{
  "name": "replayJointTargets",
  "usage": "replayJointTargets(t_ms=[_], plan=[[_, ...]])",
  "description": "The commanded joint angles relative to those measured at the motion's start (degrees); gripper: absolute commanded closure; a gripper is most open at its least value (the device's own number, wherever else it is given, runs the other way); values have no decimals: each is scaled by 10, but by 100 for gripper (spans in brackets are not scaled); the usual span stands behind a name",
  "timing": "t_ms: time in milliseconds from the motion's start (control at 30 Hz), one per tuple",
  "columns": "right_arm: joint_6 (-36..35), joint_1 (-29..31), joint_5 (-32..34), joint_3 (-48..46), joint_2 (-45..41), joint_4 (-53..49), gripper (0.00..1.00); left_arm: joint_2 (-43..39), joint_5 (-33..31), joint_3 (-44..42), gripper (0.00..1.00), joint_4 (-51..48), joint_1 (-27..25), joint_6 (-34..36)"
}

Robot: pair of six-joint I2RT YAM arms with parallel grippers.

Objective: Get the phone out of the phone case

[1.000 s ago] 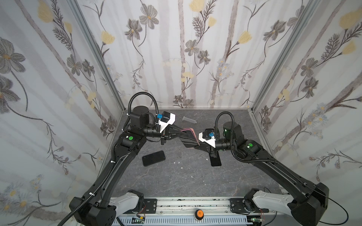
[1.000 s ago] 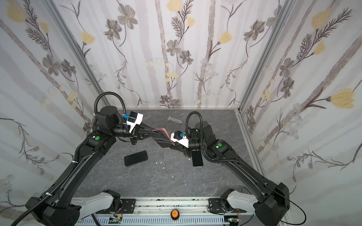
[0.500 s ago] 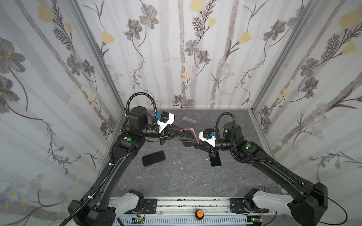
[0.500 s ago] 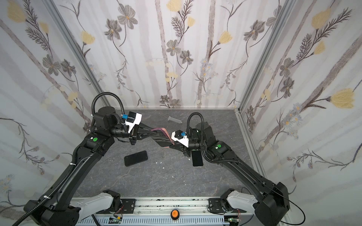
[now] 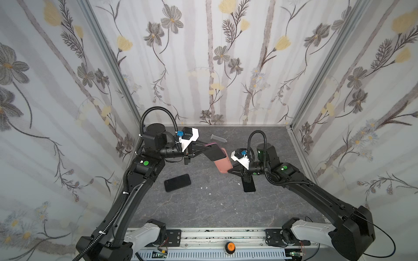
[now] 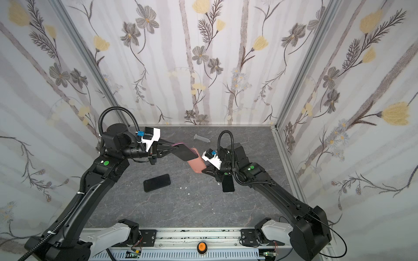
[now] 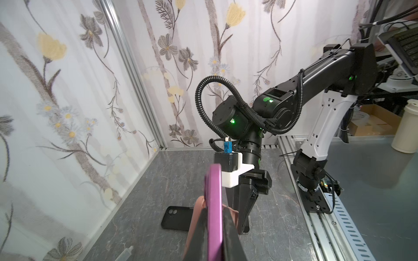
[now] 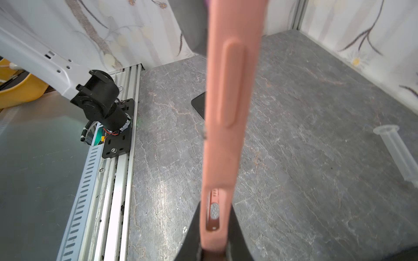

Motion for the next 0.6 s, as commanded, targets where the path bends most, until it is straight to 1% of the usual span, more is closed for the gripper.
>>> replayJointTargets(t_ms=[0,100,200,267,333,367,433,500,567], plan=[[92,-11,15,-10,16,42,100,-8,-51,-18,100,29,2,-20],[154,-15,25,-19,31,75,100,-19,-82,-46,100,29,2,-42],[202,-16,46,-10,58,76,100,-24,-105,-71,100,28,1,-76],[227,-19,49,7,83,61,100,-22,-121,-89,100,29,2,-101],[247,-21,48,30,111,35,100,-15,-124,-103,100,28,1,-126],[264,-23,49,44,141,21,100,-9,-122,-108,100,28,1,-138],[299,-25,53,68,173,-3,100,1,-124,-116,100,28,1,-156],[309,-27,45,81,200,-8,100,12,-130,-122,100,28,1,-169],[325,-27,64,90,214,-11,100,24,-135,-124,100,28,1,-179]])
